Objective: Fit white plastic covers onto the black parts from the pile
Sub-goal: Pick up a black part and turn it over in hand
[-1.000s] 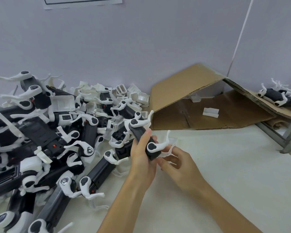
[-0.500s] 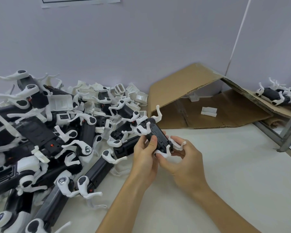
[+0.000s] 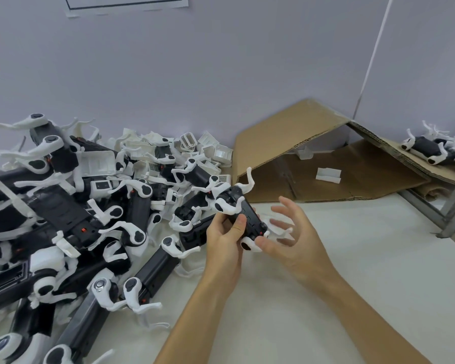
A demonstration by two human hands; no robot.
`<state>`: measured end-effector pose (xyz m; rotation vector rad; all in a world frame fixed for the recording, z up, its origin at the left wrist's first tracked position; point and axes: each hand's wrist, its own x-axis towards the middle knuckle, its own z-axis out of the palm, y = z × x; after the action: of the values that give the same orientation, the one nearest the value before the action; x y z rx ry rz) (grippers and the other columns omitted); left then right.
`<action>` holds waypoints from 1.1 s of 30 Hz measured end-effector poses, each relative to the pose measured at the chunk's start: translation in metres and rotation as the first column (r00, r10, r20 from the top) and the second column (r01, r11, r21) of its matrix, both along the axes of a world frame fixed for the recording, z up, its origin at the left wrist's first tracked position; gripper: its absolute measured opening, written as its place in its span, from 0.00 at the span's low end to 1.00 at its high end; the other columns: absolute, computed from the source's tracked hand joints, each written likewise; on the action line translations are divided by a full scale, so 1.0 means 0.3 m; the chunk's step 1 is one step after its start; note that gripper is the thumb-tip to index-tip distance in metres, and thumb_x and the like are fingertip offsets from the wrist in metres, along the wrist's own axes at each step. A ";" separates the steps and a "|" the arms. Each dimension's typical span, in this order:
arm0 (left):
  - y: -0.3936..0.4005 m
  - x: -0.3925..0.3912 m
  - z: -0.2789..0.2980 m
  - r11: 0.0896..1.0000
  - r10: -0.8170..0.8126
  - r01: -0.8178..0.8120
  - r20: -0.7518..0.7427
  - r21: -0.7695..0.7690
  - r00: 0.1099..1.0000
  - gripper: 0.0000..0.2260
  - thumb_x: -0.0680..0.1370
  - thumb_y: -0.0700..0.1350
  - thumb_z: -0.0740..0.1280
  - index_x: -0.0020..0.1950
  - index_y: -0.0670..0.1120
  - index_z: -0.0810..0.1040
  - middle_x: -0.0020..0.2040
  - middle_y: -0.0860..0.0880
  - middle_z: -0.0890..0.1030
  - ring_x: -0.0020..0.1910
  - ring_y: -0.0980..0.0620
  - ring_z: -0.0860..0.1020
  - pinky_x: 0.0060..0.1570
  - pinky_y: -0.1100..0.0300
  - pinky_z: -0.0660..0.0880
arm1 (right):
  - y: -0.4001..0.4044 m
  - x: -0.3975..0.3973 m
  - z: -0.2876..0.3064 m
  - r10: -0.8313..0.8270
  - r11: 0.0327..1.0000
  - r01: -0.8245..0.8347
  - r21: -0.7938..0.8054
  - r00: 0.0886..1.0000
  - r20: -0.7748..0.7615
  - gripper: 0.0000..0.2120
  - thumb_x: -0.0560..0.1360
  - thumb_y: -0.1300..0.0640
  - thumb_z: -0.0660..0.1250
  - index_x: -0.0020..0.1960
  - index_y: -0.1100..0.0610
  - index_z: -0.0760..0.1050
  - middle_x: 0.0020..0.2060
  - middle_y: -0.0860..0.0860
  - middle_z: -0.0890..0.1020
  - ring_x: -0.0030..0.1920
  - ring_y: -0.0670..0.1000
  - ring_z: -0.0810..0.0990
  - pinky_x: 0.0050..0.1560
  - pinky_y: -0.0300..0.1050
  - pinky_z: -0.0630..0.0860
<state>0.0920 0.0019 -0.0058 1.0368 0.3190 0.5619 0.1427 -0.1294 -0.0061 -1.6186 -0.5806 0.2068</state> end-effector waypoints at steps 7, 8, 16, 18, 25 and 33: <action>-0.045 -0.011 -0.016 0.911 -0.105 0.053 0.106 0.409 0.989 0.21 0.72 0.27 0.61 0.58 0.48 0.77 0.50 0.41 0.81 0.50 0.47 0.80 0.49 0.52 0.80 | 0.004 -0.014 0.007 -0.115 0.993 0.116 0.010 0.969 0.219 0.39 0.61 0.48 0.83 0.69 0.44 0.72 0.63 0.33 0.77 0.66 0.33 0.71 0.57 0.21 0.65; -0.045 -0.010 -0.019 0.881 -0.132 0.071 0.099 0.467 0.986 0.24 0.72 0.25 0.58 0.59 0.48 0.76 0.49 0.40 0.80 0.49 0.48 0.79 0.48 0.50 0.78 | 0.002 -0.013 0.012 -0.122 0.993 0.119 0.026 0.969 0.213 0.39 0.60 0.46 0.82 0.68 0.44 0.73 0.63 0.32 0.77 0.66 0.32 0.70 0.56 0.19 0.64; -0.047 -0.015 -0.023 0.771 -0.193 0.118 0.052 0.625 0.980 0.20 0.78 0.31 0.61 0.67 0.47 0.75 0.52 0.52 0.82 0.52 0.50 0.81 0.54 0.54 0.78 | -0.006 -0.012 0.020 -0.137 0.986 0.117 0.119 0.974 0.180 0.30 0.62 0.48 0.79 0.63 0.43 0.75 0.57 0.37 0.82 0.62 0.43 0.79 0.62 0.39 0.72; -0.050 -0.016 -0.019 0.785 -0.188 0.126 0.040 0.606 0.981 0.20 0.76 0.31 0.60 0.64 0.47 0.76 0.51 0.50 0.83 0.51 0.48 0.81 0.53 0.52 0.79 | -0.005 -0.009 0.019 -0.141 0.988 0.126 0.092 0.973 0.181 0.30 0.63 0.48 0.80 0.62 0.43 0.76 0.57 0.36 0.82 0.62 0.43 0.78 0.62 0.40 0.72; -0.008 -0.012 -0.006 0.973 -0.118 0.109 0.034 0.201 0.992 0.16 0.79 0.30 0.63 0.62 0.45 0.76 0.56 0.42 0.84 0.58 0.41 0.82 0.57 0.48 0.80 | -0.037 0.012 0.013 0.059 0.973 -0.018 -0.231 0.983 0.174 0.44 0.64 0.28 0.68 0.76 0.42 0.62 0.67 0.34 0.71 0.67 0.34 0.67 0.61 0.30 0.65; 0.018 -0.046 0.046 0.947 -0.144 0.183 0.162 -0.263 0.976 0.15 0.81 0.42 0.59 0.64 0.38 0.75 0.58 0.37 0.82 0.52 0.41 0.82 0.40 0.51 0.80 | -0.013 -0.042 0.017 0.223 0.967 -0.228 -0.110 0.973 -0.053 0.14 0.74 0.48 0.64 0.58 0.48 0.77 0.46 0.51 0.85 0.42 0.52 0.85 0.40 0.44 0.78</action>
<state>0.0783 0.0074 0.0079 0.7403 0.1777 0.4235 0.1301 -0.1333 -0.0011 -1.6546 -0.7339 0.4481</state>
